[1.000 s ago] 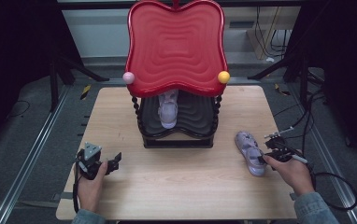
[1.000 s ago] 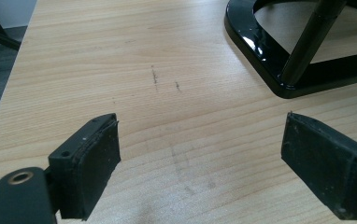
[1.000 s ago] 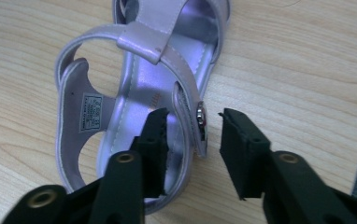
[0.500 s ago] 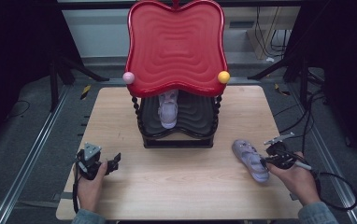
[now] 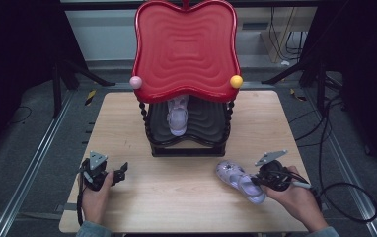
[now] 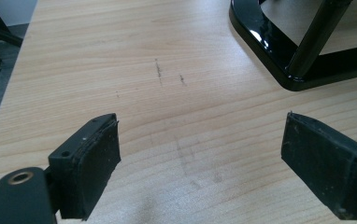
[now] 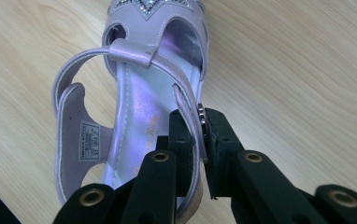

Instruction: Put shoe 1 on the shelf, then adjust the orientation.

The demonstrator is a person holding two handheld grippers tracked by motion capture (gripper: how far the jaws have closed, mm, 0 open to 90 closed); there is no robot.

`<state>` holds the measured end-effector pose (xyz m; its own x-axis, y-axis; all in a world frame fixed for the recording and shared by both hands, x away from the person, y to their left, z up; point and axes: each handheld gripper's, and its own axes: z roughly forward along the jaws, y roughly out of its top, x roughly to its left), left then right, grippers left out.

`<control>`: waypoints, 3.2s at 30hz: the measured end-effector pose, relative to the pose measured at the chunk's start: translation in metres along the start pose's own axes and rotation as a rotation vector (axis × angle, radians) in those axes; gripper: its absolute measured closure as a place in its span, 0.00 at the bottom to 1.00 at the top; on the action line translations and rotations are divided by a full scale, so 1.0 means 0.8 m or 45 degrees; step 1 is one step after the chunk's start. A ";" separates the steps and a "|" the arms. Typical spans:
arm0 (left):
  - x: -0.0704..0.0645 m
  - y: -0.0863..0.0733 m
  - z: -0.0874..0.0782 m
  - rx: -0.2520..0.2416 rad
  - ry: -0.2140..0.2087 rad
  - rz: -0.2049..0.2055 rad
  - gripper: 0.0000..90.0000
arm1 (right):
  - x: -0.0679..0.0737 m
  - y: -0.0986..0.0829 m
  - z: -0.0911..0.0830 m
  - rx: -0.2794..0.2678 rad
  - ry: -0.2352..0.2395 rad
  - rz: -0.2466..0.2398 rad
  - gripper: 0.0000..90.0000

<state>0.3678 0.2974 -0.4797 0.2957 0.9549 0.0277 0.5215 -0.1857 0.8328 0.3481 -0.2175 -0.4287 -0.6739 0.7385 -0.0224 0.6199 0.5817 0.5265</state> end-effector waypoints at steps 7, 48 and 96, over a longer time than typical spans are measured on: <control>0.002 0.000 -0.002 -0.005 0.011 0.001 0.12 | 0.028 0.034 0.029 -0.013 0.094 -0.100 0.92; -0.004 0.001 0.005 0.012 0.001 0.019 0.10 | 0.080 0.080 0.009 0.010 0.137 -0.168 0.64; -0.004 -0.001 0.009 0.043 -0.005 0.038 0.08 | 0.088 0.080 0.060 0.028 0.336 -0.134 0.96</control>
<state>0.3721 0.2926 -0.4843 0.3149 0.9478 0.0501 0.5389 -0.2220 0.8126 0.3597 -0.1123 -0.4377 -0.8144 0.5611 0.1478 0.5479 0.6597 0.5144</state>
